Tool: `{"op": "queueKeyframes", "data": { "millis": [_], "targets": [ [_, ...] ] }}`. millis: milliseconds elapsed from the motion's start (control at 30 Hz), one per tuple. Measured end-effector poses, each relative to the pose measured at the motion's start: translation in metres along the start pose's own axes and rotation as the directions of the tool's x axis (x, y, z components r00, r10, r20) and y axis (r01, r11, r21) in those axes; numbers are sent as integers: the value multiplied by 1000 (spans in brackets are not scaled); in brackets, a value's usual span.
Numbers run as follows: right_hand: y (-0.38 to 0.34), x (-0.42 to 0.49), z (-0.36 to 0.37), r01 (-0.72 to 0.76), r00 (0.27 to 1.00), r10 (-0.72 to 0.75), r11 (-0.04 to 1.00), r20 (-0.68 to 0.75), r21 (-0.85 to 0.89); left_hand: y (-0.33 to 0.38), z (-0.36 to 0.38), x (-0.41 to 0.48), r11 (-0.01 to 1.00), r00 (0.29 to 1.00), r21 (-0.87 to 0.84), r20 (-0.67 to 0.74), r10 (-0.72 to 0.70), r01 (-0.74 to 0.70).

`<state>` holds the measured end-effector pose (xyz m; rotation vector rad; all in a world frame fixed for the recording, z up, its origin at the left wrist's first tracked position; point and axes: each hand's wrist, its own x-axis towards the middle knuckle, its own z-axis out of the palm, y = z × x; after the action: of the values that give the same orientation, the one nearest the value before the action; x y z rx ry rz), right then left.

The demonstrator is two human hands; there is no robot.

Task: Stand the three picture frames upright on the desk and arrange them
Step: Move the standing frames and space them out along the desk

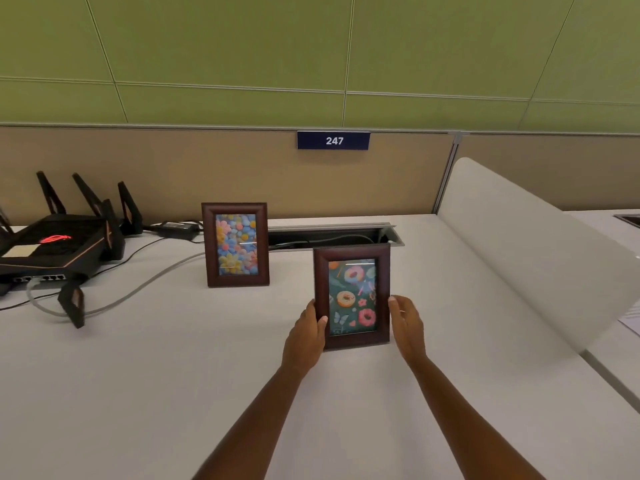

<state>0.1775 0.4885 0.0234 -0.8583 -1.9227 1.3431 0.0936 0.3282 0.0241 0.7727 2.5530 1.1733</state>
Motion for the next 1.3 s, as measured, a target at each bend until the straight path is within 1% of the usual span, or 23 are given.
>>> {"op": "queueKeyframes", "data": {
  "millis": [33,100,167,400,567,667,900,1100,1300],
  "targets": [
    [2,6,-2,-38,994,35,999,104,21,0,3,0,1000,1000,9,-26,-5,5],
    [5,16,-6,-122,956,92,988,278,93,-2,10,0,1000,997,14,-80,-23,24],
    [6,23,-10,-181,920,115,973,375,144,-4,16,-1,999,991,13,-126,-35,37],
    [13,44,0,-332,796,189,931,575,154,-9,19,0,998,981,-27,-181,-63,59],
    [5,54,1,-417,698,129,873,704,254,-8,20,4,995,974,-48,-208,-92,84],
    [3,60,1,-416,678,125,878,724,237,-7,21,8,994,967,-68,-231,-103,90],
    [3,81,-12,-390,704,81,875,705,288,11,27,31,996,967,-78,-249,-58,40],
    [1,113,-47,-342,750,66,890,658,302,47,42,68,996,983,-83,-181,19,-34],
    [10,155,-88,-336,808,120,898,577,284,91,71,110,994,997,-96,-61,38,-44]
  ]
}}
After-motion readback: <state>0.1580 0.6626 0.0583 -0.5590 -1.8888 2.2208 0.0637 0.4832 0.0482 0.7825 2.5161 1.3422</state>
